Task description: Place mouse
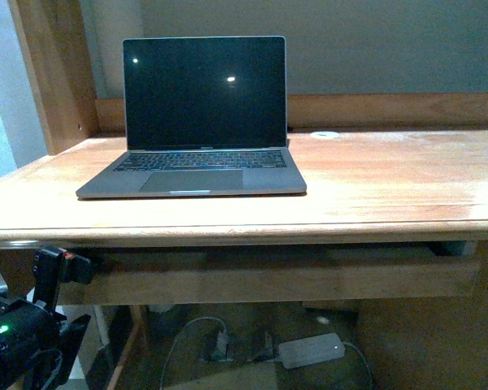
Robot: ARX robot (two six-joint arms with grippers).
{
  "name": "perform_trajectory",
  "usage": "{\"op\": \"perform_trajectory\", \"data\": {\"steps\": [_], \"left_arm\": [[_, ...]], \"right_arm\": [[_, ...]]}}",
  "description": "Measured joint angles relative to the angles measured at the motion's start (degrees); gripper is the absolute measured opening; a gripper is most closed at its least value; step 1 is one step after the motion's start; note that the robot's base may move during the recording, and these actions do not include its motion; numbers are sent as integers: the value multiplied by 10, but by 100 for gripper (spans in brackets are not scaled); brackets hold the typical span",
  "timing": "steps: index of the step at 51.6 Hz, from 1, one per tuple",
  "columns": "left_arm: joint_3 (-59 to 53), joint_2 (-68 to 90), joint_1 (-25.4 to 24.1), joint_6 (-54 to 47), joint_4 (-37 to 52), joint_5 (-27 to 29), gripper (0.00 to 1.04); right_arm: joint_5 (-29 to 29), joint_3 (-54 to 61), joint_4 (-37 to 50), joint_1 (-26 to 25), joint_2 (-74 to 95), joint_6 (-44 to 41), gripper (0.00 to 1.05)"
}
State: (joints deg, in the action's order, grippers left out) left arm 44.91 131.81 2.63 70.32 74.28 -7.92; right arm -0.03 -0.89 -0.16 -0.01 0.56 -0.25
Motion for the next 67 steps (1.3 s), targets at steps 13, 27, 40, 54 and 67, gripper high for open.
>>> {"op": "perform_trajectory", "data": {"steps": [13, 27, 40, 54, 67], "left_arm": [[3, 0, 0, -1, -2, 0, 98], [34, 21, 9, 6, -2, 11, 98], [45, 28, 26, 13, -2, 26, 98], [35, 11, 42, 49, 1, 16, 60], [-35, -38, 43, 79, -14, 6, 56]], "right_arm": [[0, 0, 0, 0, 0, 0, 98], [0, 0, 0, 0, 0, 0, 98], [0, 0, 0, 0, 0, 0, 98], [0, 0, 0, 0, 0, 0, 98], [0, 0, 0, 0, 0, 0, 98]]}}
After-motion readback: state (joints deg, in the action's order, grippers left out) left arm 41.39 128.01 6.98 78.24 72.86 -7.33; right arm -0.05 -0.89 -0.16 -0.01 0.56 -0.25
